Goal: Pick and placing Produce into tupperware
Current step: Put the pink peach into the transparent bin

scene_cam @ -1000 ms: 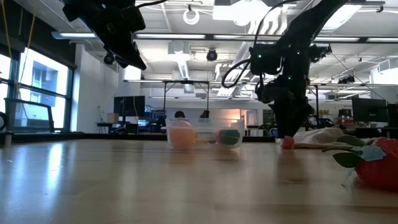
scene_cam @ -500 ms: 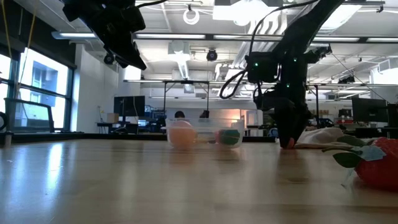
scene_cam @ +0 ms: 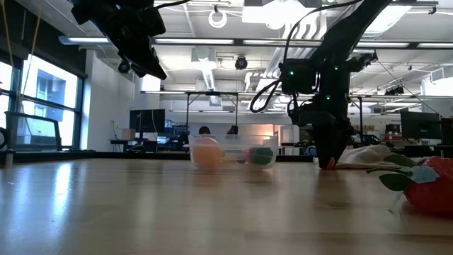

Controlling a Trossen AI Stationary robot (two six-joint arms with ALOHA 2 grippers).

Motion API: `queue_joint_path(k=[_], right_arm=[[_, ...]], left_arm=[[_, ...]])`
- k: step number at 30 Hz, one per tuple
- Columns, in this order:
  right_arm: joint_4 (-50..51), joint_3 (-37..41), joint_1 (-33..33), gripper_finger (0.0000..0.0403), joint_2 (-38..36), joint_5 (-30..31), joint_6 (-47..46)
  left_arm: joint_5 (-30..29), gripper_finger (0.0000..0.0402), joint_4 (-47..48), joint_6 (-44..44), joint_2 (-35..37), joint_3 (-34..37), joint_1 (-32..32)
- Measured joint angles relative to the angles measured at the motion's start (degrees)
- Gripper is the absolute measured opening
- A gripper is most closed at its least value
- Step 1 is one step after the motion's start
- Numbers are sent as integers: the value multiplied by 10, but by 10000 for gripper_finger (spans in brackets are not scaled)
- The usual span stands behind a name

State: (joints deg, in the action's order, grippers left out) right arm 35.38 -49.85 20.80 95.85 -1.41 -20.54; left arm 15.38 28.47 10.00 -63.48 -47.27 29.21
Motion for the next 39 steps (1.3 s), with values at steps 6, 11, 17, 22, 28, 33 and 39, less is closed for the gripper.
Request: queue_joint_path(k=[6, 11, 17, 22, 28, 33, 39], right_arm=[[0, 0, 0, 193, 0, 2, 1], [-1, 1, 1, 183, 0, 3, 10], [-2, 1, 1, 157, 1, 7, 11], [-2, 1, 1, 147, 1, 7, 12], [-3, 1, 1, 147, 1, 7, 15], [-1, -16, 1, 146, 5, 8, 31], [-5, -41, 2, 146, 4, 9, 41]], left_arm=[[0, 21, 0, 0, 0, 0, 0], [0, 21, 0, 0, 0, 0, 0], [0, 21, 0, 0, 0, 0, 0], [0, 21, 0, 0, 0, 0, 0], [0, 21, 0, 0, 0, 0, 0], [0, 21, 0, 0, 0, 0, 0], [0, 21, 0, 0, 0, 0, 0]])
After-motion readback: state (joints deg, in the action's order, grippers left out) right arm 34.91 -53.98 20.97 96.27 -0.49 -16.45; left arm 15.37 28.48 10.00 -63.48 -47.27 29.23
